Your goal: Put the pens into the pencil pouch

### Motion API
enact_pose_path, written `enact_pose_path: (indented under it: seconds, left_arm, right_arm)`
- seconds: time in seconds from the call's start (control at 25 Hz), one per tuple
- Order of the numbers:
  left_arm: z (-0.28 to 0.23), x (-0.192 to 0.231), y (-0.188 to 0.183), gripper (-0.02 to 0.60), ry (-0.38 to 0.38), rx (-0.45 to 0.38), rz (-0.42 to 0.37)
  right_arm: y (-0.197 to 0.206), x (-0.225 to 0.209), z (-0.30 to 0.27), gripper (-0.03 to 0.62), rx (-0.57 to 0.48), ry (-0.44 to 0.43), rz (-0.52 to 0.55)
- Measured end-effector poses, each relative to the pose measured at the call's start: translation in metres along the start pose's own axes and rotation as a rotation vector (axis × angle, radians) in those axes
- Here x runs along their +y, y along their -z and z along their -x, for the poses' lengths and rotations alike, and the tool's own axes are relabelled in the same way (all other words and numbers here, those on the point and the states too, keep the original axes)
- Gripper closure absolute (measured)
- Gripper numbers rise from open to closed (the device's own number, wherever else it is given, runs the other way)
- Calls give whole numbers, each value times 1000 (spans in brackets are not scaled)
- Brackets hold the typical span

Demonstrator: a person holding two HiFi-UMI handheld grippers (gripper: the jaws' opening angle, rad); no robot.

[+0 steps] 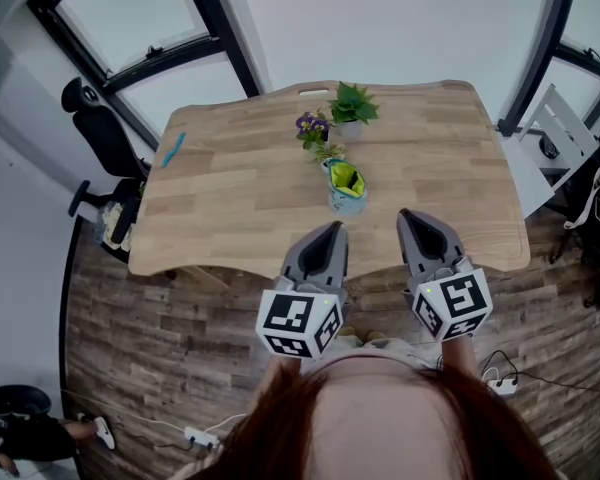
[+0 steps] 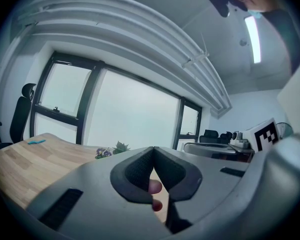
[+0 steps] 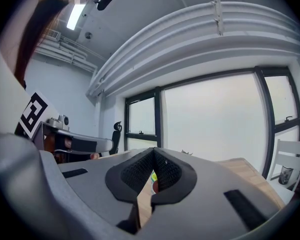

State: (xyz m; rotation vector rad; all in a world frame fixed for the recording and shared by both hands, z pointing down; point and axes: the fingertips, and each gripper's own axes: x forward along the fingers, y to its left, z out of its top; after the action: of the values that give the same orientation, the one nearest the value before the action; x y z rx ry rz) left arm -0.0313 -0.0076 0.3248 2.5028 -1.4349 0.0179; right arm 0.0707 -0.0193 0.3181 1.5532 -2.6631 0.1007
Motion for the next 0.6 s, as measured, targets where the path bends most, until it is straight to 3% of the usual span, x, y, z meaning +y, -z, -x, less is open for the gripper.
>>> enact_pose_path:
  seconds: [0.6]
  left_arm:
    - [-1, 13, 11, 578, 4, 28, 19]
  right_arm:
    - [11, 5, -8, 594, 41, 24, 27]
